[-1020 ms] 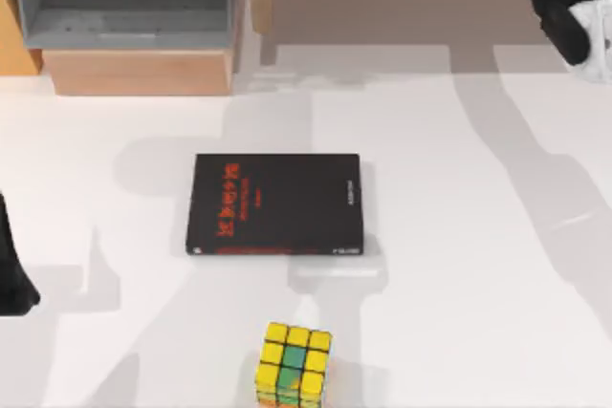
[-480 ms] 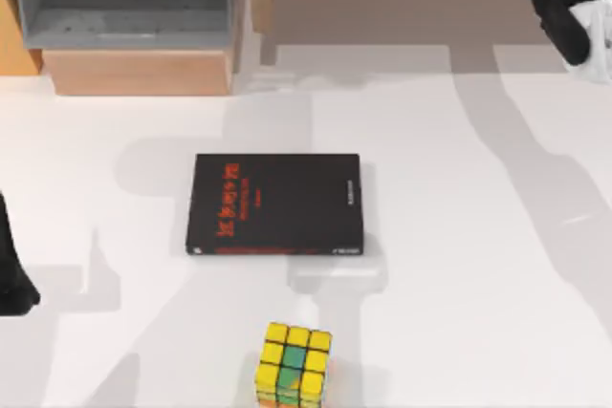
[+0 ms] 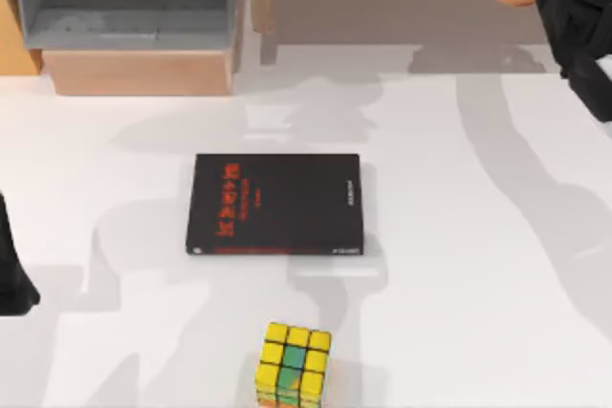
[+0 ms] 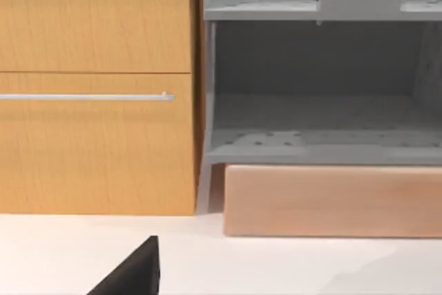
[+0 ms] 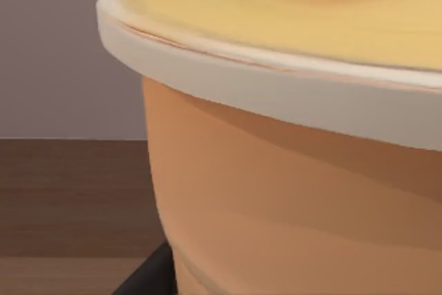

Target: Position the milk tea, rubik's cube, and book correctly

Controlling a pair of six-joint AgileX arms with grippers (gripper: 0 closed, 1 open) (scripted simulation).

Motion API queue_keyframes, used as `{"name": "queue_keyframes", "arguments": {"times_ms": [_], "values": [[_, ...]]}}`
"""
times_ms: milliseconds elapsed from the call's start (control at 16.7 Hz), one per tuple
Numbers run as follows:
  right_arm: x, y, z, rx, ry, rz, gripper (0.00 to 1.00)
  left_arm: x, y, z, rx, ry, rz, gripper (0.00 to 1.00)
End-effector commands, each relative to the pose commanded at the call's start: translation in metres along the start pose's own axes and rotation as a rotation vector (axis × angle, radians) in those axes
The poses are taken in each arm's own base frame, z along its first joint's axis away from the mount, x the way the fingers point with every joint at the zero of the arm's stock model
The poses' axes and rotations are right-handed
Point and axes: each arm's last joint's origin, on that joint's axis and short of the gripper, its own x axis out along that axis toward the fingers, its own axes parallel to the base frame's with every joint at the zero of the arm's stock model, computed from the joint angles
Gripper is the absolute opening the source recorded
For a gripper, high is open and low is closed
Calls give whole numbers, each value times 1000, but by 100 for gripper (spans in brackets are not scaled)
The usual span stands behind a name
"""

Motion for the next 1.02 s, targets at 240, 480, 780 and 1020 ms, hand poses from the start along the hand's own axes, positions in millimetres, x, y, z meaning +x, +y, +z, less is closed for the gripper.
{"name": "queue_keyframes", "arguments": {"times_ms": [240,480,780,1020], "values": [[-15,-1,4,3,-11,-3,0,0,0,0,0,0,0,100],[-13,-8,5,8,-17,-10,0,0,0,0,0,0,0,100],[-9,-86,12,15,-93,-62,0,0,0,0,0,0,0,100],[-16,-181,-3,-13,-135,-108,0,0,0,0,0,0,0,100]]}}
